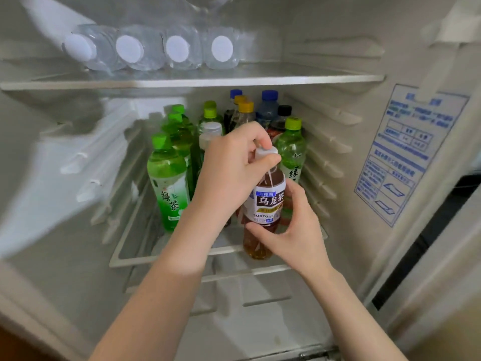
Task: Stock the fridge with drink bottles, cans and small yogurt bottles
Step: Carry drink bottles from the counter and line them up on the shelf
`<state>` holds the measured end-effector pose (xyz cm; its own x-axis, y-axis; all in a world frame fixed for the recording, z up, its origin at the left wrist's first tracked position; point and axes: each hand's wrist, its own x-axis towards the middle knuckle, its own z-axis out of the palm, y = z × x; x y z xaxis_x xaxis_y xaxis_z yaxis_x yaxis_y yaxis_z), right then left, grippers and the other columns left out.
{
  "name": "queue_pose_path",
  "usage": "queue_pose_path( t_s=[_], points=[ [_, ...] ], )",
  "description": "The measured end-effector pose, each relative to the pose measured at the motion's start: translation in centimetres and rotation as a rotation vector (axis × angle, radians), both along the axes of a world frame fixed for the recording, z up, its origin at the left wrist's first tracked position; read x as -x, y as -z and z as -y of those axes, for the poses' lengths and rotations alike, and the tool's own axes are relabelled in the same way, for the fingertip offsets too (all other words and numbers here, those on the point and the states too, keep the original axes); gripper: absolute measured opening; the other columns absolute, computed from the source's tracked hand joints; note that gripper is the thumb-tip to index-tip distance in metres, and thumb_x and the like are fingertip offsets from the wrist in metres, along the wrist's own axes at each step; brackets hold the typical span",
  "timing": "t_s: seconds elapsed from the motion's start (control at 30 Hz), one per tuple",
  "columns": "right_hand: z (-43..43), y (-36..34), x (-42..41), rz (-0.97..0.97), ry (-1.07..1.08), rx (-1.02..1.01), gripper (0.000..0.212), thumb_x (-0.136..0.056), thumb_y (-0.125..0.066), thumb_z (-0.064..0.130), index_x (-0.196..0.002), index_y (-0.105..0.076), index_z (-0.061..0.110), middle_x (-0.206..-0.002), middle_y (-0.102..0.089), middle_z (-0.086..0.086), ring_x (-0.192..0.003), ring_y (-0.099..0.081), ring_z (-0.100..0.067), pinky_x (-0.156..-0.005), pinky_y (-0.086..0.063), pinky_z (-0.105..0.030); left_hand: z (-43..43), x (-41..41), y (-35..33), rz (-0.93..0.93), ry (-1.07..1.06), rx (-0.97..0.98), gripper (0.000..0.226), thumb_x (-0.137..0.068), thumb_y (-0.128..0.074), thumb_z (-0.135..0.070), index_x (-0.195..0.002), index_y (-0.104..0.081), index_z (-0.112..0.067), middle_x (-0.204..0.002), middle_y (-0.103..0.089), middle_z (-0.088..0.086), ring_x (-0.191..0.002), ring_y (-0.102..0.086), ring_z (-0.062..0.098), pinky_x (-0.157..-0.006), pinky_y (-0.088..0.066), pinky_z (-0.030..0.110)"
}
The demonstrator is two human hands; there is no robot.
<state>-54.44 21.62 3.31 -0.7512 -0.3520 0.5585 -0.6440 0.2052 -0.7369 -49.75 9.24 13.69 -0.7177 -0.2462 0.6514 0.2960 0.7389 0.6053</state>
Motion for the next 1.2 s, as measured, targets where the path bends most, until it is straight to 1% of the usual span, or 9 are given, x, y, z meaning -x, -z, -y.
queue_pose_path(
  t_s=[0.07,0.2,0.33,0.43,0.5,0.63,0.87,1.07,1.2],
  points=[
    [-0.5,0.3,0.6,0.018,0.063,0.026,0.083,-0.061,-0.078,0.042,-0.133,-0.036,0.034,-0.124,-0.055,0.018,-0.111,-0.055,0.002,-0.090,-0.052,-0.034,-0.8,1.1,0.2,-0.002,0.046,-0.004,0.013,-0.082,-0.072,-0.021,-0.090,-0.063,-0.015,-0.089,-0.071,-0.003,-0.084,-0.068,0.005,-0.074,-0.059,0.033],
    [-1.7,0.5,2.3,-0.018,0.180,0.013,0.081,-0.067,-0.078,0.037,-0.136,-0.035,0.032,-0.125,-0.052,0.019,-0.115,-0.054,-0.003,-0.094,-0.049,-0.031,-1.1,2.6,1.1,-0.042,0.090,-0.016,0.017,-0.087,-0.067,-0.022,-0.102,-0.062,-0.017,-0.106,-0.066,-0.012,-0.102,-0.064,0.003,-0.077,-0.052,0.009],
    [-2.5,0.2,4.0,-0.001,0.245,0.008,0.079,-0.070,-0.077,0.035,-0.134,-0.031,0.040,-0.118,-0.046,0.029,-0.112,-0.050,0.002,-0.093,-0.044,-0.024,0.6,2.3,4.0,-0.331,-0.112,-0.005,0.018,-0.088,-0.064,-0.016,-0.106,-0.063,-0.010,-0.114,-0.060,-0.008,-0.104,-0.061,0.005,-0.081,-0.055,0.021],
    [-2.3,0.3,4.9,0.019,0.246,0.017,0.077,-0.072,-0.074,0.037,-0.134,-0.030,0.043,-0.115,-0.042,0.035,-0.109,-0.045,0.009,-0.089,-0.039,-0.019,2.0,1.8,7.7,-0.501,-0.354,-0.015,0.019,-0.087,-0.060,-0.011,-0.105,-0.059,-0.006,-0.118,-0.054,0.007,-0.113,-0.051,0.016,-0.097,-0.045,0.031],
    [-2.0,0.3,5.4,0.026,0.239,0.024,0.076,-0.073,-0.074,0.036,-0.136,-0.031,0.040,-0.117,-0.044,0.032,-0.111,-0.046,0.006,-0.090,-0.039,-0.020,2.3,1.7,10.3,-0.465,-0.438,-0.033,0.029,-0.084,-0.059,-0.014,-0.111,-0.054,-0.005,-0.125,-0.048,0.016,-0.121,-0.043,0.023,-0.107,-0.034,0.031],
    [-1.5,0.4,6.2,0.022,0.235,0.033,0.078,-0.074,-0.076,0.032,-0.139,-0.034,0.030,-0.123,-0.049,0.023,-0.111,-0.047,0.005,-0.093,-0.041,-0.022,2.1,2.1,13.8,-0.319,-0.468,0.022,0.043,-0.080,-0.060,-0.022,-0.116,-0.051,-0.001,-0.133,-0.042,0.023,-0.125,-0.035,0.033,-0.110,-0.026,0.041],
    [-1.6,0.9,6.5,-0.020,0.200,0.056,0.075,-0.077,-0.074,0.030,-0.141,-0.033,0.030,-0.125,-0.046,0.026,-0.114,-0.045,0.009,-0.090,-0.034,-0.008,2.2,3.2,16.2,-0.216,-0.530,0.130,0.059,-0.077,-0.071,-0.024,-0.125,-0.043,-0.003,-0.137,-0.035,0.024,-0.124,-0.033,0.041,-0.109,-0.027,0.047],
    [-1.8,1.0,6.8,-0.064,0.189,0.027,0.075,-0.077,-0.073,0.029,-0.141,-0.035,0.025,-0.132,-0.052,0.013,-0.118,-0.047,0.002,-0.094,-0.037,-0.015,1.8,3.0,17.9,-0.131,-0.482,0.043,0.076,-0.076,-0.077,-0.015,-0.133,-0.033,0.008,-0.142,-0.024,0.030,-0.129,-0.033,0.042,-0.105,-0.037,0.055],
    [-1.8,1.0,6.8,-0.062,0.194,0.030,0.076,-0.076,-0.074,0.031,-0.141,-0.035,0.027,-0.132,-0.052,0.016,-0.115,-0.044,0.008,-0.090,-0.033,-0.007,1.8,2.8,18.1,-0.097,-0.453,0.027,0.076,-0.074,-0.076,-0.006,-0.134,-0.032,0.010,-0.143,-0.021,0.030,-0.130,-0.034,0.044,-0.105,-0.037,0.056]
  ],
)
